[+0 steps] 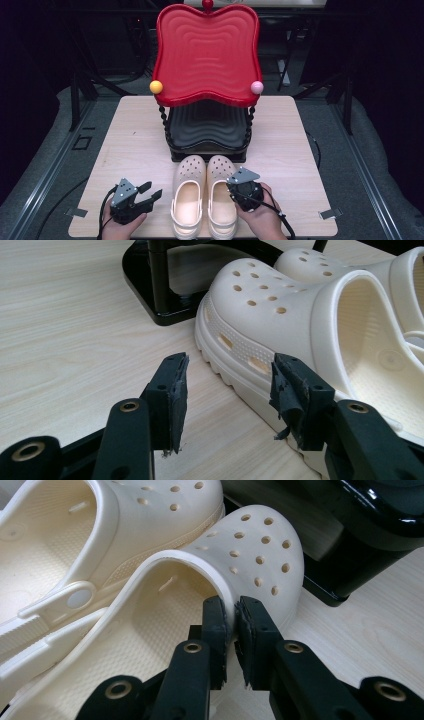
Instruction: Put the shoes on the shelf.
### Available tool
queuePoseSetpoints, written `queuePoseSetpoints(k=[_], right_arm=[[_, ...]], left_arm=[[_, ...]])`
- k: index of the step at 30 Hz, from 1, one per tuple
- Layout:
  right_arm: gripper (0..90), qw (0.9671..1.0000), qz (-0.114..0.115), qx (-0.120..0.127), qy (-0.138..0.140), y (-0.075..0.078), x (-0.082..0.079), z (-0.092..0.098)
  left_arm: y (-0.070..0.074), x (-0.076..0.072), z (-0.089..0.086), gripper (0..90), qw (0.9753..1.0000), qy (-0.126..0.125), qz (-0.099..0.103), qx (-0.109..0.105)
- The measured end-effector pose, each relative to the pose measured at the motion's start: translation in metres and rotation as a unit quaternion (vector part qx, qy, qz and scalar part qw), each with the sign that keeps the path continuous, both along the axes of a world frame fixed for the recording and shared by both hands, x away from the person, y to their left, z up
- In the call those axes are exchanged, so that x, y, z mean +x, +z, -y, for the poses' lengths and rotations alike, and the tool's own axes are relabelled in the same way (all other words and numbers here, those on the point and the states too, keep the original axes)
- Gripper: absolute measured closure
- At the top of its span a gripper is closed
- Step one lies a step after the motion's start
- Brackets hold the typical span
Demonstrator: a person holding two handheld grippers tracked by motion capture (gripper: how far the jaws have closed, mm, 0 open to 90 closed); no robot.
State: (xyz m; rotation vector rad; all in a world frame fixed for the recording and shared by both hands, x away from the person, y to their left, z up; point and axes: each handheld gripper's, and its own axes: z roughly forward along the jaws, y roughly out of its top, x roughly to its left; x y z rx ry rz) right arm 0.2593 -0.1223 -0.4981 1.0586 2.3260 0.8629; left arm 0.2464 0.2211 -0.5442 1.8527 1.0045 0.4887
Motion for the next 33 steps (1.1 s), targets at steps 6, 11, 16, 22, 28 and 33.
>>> queuePoseSetpoints(k=[6,11,16,22,28,33], right_arm=[[76.8,0.9991,0.004,0.043,-0.007,-0.003,-0.003,0.007],[72.4,0.9984,0.027,0.05,-0.011,0.002,-0.012,0.015],[67.4,0.9975,0.049,0.049,-0.011,-0.001,-0.022,0.022],[66.9,0.9952,0.051,0.082,-0.017,-0.013,-0.022,0.026],[67.8,0.9955,0.052,0.08,-0.002,-0.011,-0.015,0.02],[68.1,0.9963,0.06,0.061,0.01,-0.006,-0.009,0.013]], left_arm=[[0.001,-0.002,0.004,49.2,1.0,-0.007,0.002,0.001],[0.006,-0.005,0.01,49.3,0.9997,-0.022,0.002,-0.005],[0.01,-0.007,0.02,50.0,0.9993,-0.036,0.0,0.005],[0.014,-0.002,0.032,51.0,0.9989,-0.045,-0.007,0.015],[0.021,0.007,0.048,58.1,0.9974,-0.067,-0.001,0.028],[0.025,0.013,0.064,60.2,0.9951,-0.074,0.019,0.063]])
